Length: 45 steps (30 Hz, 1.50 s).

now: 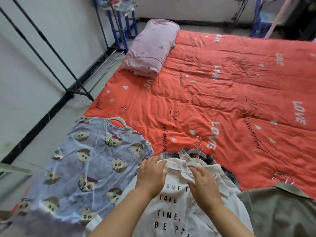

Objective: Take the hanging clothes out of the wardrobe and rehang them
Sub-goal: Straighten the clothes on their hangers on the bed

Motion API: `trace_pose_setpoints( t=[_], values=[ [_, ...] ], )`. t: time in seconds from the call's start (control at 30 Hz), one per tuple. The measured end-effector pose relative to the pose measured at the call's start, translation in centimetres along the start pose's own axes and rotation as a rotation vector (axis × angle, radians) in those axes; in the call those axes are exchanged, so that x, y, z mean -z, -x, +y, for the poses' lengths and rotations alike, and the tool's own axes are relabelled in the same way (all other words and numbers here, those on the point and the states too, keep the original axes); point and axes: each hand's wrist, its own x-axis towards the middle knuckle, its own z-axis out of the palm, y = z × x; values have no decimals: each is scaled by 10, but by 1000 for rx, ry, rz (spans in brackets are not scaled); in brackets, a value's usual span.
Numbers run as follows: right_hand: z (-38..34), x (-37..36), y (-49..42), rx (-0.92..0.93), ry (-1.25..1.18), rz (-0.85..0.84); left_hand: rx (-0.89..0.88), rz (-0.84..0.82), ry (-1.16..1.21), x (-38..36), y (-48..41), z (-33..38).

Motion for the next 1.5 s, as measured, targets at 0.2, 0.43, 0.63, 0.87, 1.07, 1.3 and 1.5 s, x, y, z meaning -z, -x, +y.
trace_pose_setpoints(
  t=[0.2, 0.43, 0.63, 0.87, 1.07, 1.3, 1.5],
  values=[
    [-51, -2, -5, 80, 46, -22, 62, 73, -7, 38, 26, -48],
    [-130, -23, -28, 111, 88, 7, 81, 82, 15, 64, 33, -137],
    [-212, -45, -38, 2, 67, 14, 7, 2, 42, 70, 26, -222],
    [-277, -68, -39, -75, 40, 21, -122, -5, 16, 89, 18, -280],
    [-292, -68, -24, -143, 68, -8, -156, -17, 9, 97, 21, -301],
    [-273, -44, 11, -286, 83, 14, -309, -32, -20, 102, 28, -261],
    [-220, -4, 82, -450, 83, 74, -541, -31, -34, 88, 46, -169]
  ],
)
